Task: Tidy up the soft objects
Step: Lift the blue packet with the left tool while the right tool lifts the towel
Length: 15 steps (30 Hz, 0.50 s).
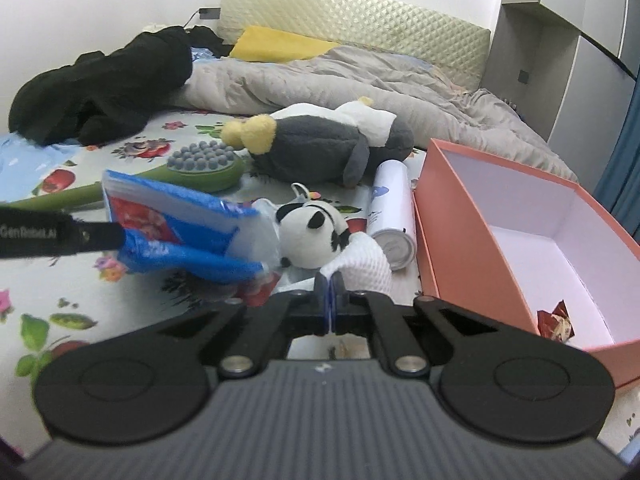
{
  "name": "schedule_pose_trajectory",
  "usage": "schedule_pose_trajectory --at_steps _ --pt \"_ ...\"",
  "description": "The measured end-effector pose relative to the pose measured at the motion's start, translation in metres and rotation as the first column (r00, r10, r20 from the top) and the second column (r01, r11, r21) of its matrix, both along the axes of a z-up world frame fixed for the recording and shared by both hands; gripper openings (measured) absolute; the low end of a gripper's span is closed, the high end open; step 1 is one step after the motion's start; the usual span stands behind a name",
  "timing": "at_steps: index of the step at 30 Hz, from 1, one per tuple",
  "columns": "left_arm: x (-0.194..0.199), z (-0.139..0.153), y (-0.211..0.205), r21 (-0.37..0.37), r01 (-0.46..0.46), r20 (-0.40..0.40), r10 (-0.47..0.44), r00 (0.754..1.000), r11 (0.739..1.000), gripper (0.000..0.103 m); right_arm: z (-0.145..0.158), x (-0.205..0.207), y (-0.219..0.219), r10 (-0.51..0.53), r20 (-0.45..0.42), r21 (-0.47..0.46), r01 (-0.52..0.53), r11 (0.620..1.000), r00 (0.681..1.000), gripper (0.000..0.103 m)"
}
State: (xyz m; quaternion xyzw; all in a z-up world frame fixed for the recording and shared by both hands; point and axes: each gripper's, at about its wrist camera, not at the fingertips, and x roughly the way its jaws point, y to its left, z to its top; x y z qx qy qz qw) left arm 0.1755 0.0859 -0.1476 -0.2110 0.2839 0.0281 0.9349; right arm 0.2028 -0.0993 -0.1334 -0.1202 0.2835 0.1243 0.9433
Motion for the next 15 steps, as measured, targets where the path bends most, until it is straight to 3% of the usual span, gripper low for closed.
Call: schedule_pose_trajectory --at_steps 15 --pt "-0.076 -0.002 0.019 -0.006 -0.047 -0.052 0.047 0.998 0.999 0.001 -0.006 -0.057 0.007 0.090 -0.148 0.112 -0.073 0.991 0.985 0.004"
